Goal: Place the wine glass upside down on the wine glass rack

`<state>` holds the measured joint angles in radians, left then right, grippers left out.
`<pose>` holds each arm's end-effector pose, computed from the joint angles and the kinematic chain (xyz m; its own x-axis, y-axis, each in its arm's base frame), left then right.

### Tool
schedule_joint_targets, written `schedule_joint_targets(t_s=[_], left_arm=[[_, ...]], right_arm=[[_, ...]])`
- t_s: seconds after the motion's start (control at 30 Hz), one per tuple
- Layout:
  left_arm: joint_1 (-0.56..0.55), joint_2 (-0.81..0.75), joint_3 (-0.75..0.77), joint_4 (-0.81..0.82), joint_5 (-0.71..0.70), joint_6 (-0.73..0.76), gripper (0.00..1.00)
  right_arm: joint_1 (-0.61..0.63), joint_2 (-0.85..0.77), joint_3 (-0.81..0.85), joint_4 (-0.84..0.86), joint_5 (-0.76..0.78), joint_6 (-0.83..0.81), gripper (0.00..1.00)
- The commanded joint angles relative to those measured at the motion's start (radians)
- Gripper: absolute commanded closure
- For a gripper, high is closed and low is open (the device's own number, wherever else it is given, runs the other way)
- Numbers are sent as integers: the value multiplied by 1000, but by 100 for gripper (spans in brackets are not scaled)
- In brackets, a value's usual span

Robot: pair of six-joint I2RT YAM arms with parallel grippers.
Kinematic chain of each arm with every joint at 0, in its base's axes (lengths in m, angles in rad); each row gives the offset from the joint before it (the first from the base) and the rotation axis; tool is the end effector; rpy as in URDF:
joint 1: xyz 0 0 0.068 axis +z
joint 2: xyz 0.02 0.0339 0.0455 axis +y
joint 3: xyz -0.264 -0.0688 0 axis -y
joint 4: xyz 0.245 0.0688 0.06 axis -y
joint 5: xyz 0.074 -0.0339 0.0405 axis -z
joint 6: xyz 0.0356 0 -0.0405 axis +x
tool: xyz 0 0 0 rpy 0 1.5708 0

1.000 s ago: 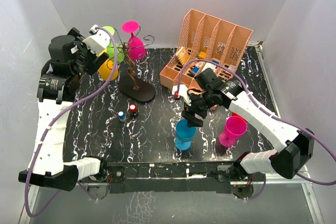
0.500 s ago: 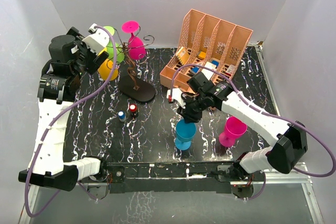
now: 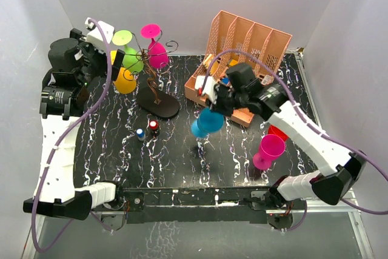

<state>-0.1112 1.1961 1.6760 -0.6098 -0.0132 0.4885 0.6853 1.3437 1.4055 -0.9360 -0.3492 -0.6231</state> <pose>0.2204 -0.0241 0.5113 -0.0677 0.4797 -0.8748 0.1469 0.8720 0.4669 0.2016 0.1805 0.3633 -0.0360 -0.7377 -0.6742 -0.9675 0.1947 -0.1613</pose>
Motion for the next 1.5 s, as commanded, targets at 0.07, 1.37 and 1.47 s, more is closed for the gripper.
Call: schedule_joint_targets(t_s=[0.07, 1.37, 1.47], left_arm=[[21, -14, 84, 34, 345, -249, 3], [-80, 168, -87, 519, 875, -1033, 61], [-81, 168, -92, 518, 873, -1033, 69]], right_arm=[[-75, -54, 258, 202, 56, 44, 92], [-78, 129, 767, 277, 47, 442, 92], [-78, 129, 770, 275, 46, 439, 92]])
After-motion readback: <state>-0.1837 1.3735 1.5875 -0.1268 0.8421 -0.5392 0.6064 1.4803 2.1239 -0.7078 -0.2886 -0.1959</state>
